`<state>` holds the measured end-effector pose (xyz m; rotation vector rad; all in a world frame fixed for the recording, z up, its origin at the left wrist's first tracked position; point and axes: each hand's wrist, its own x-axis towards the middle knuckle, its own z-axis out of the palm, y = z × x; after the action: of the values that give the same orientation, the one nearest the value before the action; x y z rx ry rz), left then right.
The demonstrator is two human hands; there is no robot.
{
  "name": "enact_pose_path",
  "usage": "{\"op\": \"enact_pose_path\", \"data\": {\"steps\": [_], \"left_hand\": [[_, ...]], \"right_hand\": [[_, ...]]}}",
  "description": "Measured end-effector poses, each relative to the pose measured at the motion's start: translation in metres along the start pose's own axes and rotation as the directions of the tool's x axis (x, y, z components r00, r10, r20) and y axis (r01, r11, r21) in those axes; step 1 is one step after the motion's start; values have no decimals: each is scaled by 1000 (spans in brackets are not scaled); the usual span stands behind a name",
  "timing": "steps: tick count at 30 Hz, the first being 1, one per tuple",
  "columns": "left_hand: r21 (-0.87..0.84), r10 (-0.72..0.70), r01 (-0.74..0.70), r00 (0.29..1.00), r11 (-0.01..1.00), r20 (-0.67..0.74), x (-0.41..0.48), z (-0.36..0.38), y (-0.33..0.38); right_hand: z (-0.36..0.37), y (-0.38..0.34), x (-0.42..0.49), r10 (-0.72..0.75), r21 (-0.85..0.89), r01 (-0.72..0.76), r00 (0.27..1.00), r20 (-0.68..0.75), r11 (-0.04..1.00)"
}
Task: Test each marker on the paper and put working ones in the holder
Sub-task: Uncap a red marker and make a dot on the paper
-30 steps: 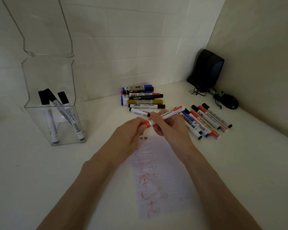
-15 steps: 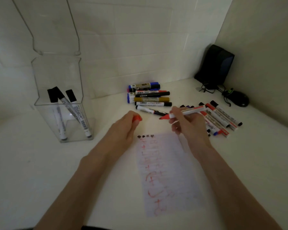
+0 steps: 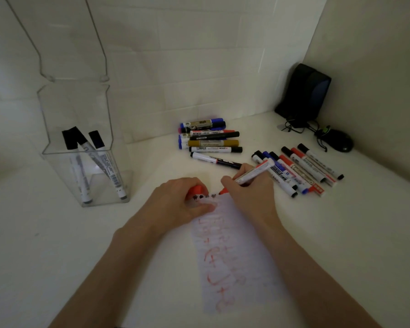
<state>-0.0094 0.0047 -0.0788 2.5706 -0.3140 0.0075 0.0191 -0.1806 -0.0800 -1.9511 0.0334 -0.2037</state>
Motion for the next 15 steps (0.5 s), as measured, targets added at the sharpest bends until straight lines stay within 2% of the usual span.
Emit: {"op": "enact_pose_path", "data": {"steps": [15], "left_hand": [[-7, 92, -92, 996, 996, -20, 4, 5, -8]], "right_hand": [[0, 4, 1, -63, -17, 62, 998, -11, 998]]}}
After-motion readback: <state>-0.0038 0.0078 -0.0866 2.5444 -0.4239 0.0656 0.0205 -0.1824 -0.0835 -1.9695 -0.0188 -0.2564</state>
